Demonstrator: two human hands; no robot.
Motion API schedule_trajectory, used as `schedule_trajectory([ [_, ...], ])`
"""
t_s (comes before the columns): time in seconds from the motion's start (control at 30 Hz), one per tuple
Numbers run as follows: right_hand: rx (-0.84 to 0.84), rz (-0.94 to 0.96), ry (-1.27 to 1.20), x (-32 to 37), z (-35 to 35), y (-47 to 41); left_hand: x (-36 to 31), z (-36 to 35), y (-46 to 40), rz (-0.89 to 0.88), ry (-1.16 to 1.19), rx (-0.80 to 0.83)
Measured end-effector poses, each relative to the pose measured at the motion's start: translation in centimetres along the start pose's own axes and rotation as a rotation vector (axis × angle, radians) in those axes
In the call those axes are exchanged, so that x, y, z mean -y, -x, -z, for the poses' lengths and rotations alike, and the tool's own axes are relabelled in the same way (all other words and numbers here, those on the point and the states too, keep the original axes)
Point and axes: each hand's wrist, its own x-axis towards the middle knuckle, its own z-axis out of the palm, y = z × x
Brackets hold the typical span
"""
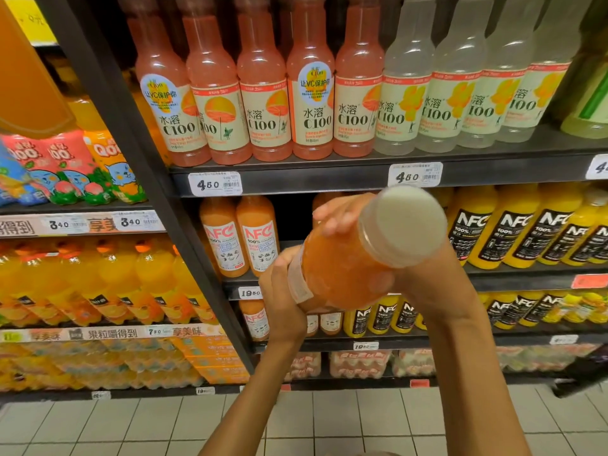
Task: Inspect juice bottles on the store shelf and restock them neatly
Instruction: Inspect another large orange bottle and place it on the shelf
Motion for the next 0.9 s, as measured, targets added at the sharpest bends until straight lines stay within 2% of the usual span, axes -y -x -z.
schedule_trajectory([
  [0.07, 0.032, 0.007, 0.009, -0.1, 0.1, -0.2, 0.5, 0.1, 0.2, 0.044, 0.047, -0.033],
  [0.17, 0.071, -0.003, -0.072, -0.2, 0.1, -0.8, 0.9, 0.3, 0.6, 0.388, 0.155, -0.042],
  [0.27, 0.066, -0.072, -0.07, -0.5, 0.5, -1.3, 1.5, 0.7, 0.8, 0.573, 0.098, 0.039],
  [0.4, 0.013, -0.17, -0.024, -1.9, 1.2, -1.7, 1.3, 1.4, 0.8, 0.735, 0.063, 0.396],
  [0.5, -0.084, -0.236, -0.079, -3.1, 1.2, -1.6, 0.9, 1.9, 0.5, 0.837, 0.005, 0.503],
  [0.63, -0.303, -0.359, -0.076, -4.2, 1.1, -1.5, 0.1, 2.2, 0.1, 0.841, -0.049, 0.573],
  [0.77, -0.576, -0.52, -0.148, -5.3, 1.6, -1.4, -0.8, 1.8, 0.2, 0.696, -0.073, 0.621],
  [0.9, -0.643, -0.64, -0.222, -6.2, 2.3, -1.2, -0.8, 1.2, 1.0, 0.708, 0.014, 0.657],
])
